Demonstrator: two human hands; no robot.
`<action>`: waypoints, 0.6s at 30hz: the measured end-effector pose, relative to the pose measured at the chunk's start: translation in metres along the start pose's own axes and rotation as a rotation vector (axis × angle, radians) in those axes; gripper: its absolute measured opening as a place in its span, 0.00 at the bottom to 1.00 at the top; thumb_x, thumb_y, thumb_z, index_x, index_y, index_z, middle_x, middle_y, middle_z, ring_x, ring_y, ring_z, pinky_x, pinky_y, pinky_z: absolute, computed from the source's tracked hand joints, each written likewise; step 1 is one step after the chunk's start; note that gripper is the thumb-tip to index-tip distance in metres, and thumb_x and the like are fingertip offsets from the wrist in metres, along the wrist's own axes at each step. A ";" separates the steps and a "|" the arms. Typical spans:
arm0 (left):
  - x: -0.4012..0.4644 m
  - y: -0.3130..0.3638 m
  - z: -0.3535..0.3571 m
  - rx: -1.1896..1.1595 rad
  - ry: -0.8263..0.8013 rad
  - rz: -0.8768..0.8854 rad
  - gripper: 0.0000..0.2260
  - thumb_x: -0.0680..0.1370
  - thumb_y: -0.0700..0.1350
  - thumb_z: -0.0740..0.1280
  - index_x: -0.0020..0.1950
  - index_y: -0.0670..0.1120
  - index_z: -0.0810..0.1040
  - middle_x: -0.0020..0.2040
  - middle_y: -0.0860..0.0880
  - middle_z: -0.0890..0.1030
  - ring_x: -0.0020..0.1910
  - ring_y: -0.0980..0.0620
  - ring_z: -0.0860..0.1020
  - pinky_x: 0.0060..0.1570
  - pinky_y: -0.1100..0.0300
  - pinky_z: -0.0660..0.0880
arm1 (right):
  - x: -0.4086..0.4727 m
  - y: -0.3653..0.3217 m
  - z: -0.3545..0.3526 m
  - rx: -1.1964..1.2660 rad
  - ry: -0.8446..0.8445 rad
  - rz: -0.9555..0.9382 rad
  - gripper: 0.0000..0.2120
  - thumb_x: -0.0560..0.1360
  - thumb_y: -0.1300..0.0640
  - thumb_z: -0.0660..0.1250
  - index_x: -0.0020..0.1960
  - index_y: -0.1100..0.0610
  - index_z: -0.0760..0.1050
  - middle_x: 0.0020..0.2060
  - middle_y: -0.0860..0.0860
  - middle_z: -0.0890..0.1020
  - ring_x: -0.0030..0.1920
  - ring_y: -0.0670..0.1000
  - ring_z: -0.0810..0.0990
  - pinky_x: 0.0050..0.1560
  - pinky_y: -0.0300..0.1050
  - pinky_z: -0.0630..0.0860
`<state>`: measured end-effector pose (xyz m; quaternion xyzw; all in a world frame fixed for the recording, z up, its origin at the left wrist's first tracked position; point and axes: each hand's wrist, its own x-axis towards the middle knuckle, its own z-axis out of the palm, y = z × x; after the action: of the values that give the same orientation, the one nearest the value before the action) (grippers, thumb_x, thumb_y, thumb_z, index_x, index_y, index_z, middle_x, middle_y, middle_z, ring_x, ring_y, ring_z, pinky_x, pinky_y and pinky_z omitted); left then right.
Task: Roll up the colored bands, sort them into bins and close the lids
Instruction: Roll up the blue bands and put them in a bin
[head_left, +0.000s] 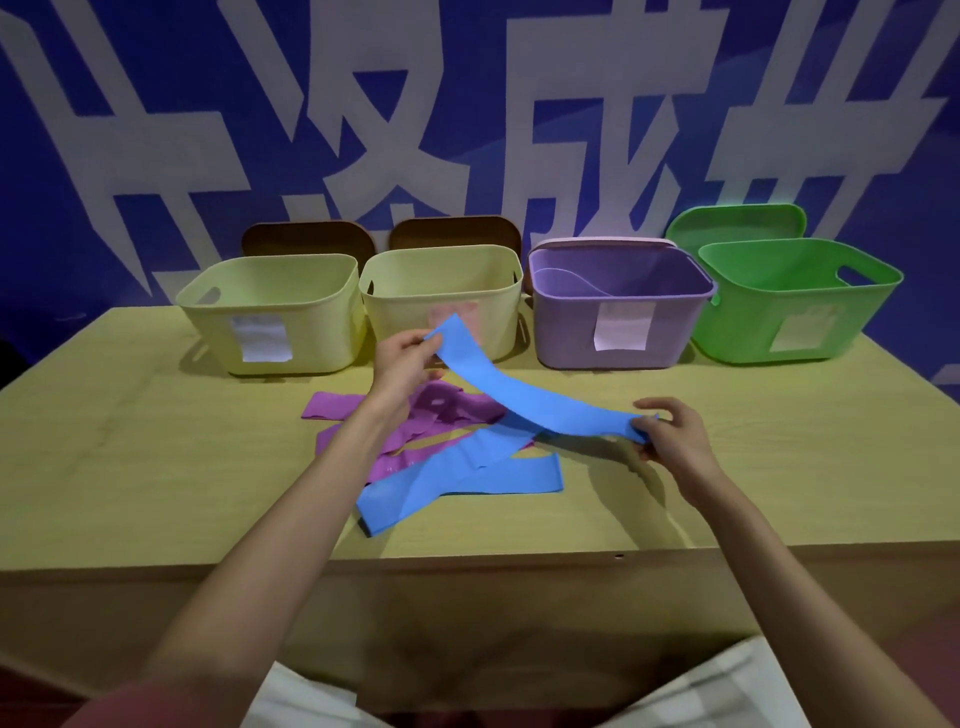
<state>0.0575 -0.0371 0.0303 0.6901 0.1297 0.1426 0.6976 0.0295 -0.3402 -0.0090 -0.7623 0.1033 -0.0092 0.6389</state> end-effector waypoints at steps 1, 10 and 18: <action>0.000 0.002 0.007 0.060 -0.025 0.023 0.06 0.78 0.37 0.66 0.54 0.39 0.79 0.39 0.49 0.79 0.34 0.59 0.77 0.29 0.69 0.71 | -0.001 0.002 -0.003 0.000 0.066 0.000 0.09 0.75 0.69 0.61 0.53 0.60 0.72 0.32 0.57 0.74 0.22 0.47 0.71 0.23 0.37 0.69; 0.024 0.011 0.081 0.113 -0.239 0.122 0.05 0.80 0.32 0.61 0.48 0.40 0.72 0.37 0.44 0.77 0.28 0.56 0.81 0.31 0.63 0.79 | -0.031 -0.001 -0.027 -0.333 -0.060 -0.113 0.12 0.75 0.69 0.61 0.38 0.61 0.81 0.28 0.53 0.78 0.21 0.46 0.75 0.24 0.31 0.67; 0.037 -0.015 0.127 0.228 -0.311 0.190 0.04 0.79 0.31 0.61 0.49 0.39 0.73 0.39 0.44 0.78 0.30 0.61 0.80 0.36 0.66 0.76 | -0.047 -0.001 -0.030 -0.471 -0.307 -0.155 0.04 0.72 0.64 0.72 0.44 0.65 0.84 0.32 0.55 0.84 0.26 0.45 0.79 0.30 0.32 0.73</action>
<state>0.1398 -0.1404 0.0180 0.7872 -0.0300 0.0841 0.6102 -0.0205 -0.3614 0.0027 -0.8878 -0.0539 0.0817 0.4498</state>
